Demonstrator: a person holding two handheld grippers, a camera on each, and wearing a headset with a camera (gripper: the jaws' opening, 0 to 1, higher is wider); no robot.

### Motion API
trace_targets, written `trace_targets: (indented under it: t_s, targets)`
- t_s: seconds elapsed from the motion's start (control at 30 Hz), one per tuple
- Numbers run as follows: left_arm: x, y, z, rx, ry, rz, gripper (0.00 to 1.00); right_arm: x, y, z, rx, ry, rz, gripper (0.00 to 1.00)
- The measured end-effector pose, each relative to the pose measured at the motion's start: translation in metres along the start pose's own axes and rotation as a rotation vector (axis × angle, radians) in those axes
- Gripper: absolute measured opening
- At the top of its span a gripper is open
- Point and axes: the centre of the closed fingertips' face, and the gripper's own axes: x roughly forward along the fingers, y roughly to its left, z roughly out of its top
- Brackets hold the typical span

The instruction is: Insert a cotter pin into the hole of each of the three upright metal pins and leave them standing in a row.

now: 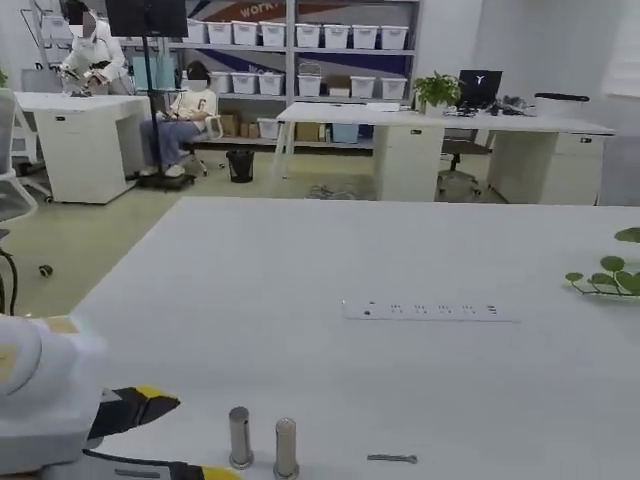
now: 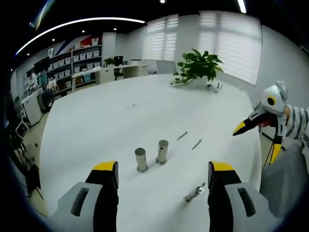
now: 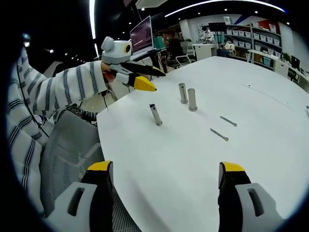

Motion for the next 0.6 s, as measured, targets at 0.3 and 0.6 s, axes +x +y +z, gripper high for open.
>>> trace_targets:
  t_s: [0.3, 0.6]
  targets:
    - [0.020, 0.021, -0.004, 0.055, 0.050, 0.028, 0.54, 0.000, 0.002, -0.007, 0.024, 0.009, -0.006, 0.88]
    - [0.039, 0.033, -0.011, 0.057, 0.084, 0.053, 0.38, 0.003, 0.002, -0.008, 0.028, 0.028, -0.004, 0.87]
